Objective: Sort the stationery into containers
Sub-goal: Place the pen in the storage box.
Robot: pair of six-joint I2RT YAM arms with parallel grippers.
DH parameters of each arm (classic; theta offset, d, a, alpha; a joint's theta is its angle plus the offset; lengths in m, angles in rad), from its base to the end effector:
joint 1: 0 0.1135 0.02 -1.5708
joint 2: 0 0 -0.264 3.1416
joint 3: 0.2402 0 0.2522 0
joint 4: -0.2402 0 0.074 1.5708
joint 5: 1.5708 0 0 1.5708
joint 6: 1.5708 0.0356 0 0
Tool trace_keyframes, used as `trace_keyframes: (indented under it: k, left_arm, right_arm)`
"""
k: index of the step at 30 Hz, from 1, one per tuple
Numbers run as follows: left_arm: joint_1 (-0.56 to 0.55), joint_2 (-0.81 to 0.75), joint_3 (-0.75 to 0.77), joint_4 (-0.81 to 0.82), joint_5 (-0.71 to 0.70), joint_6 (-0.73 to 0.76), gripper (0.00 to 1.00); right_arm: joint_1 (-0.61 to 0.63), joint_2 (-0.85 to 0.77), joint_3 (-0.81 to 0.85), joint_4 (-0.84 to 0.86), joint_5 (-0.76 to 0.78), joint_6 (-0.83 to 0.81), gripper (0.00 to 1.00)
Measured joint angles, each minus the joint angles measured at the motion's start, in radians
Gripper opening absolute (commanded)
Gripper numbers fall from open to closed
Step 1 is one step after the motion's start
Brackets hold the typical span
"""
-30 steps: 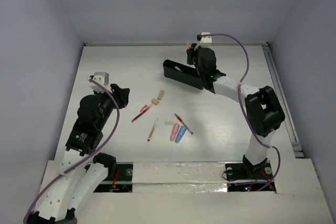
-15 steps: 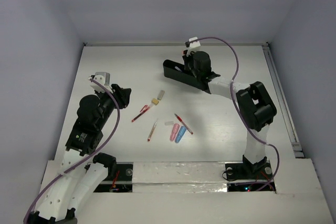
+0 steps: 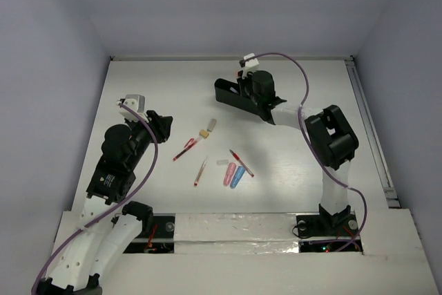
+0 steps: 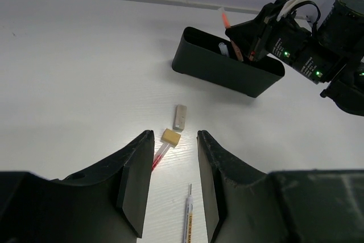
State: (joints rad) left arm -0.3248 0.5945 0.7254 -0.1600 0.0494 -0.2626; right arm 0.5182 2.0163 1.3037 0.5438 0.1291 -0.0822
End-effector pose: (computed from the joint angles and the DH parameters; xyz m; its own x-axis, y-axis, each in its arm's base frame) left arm 0.1377 -0.0482 0.3496 -0.1215 -0.2327 -0.9649 0.3458 0.9013 -0.2609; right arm 0.4072 0.2269 0.2186 -0.1142 -0.1588 -0.9807 -0.3916 0.9144 -0.1025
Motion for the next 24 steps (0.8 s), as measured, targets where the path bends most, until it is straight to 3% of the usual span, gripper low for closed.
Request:
trace_keyframes:
  k: [5,10,18,24]
  left_arm:
    - [0.005,0.000,0.000,0.000,0.003,0.000,0.33]
    - [0.009,0.000,0.000,0.000,0.005,0.000,0.33]
    - [0.012,-0.002,0.000,0.003,0.007,0.000,0.33]
    - [0.012,-0.002,0.000,0.004,0.011,0.000,0.33]
  right_arm:
    - [0.000,0.000,-0.003,0.025,-0.007,0.003,0.08]
    - [0.000,0.000,-0.033,0.063,-0.007,0.008,0.23]
    - [0.000,-0.014,-0.056,0.071,-0.010,0.013,0.34]
    - [0.000,-0.071,-0.091,0.071,-0.017,0.031,0.35]
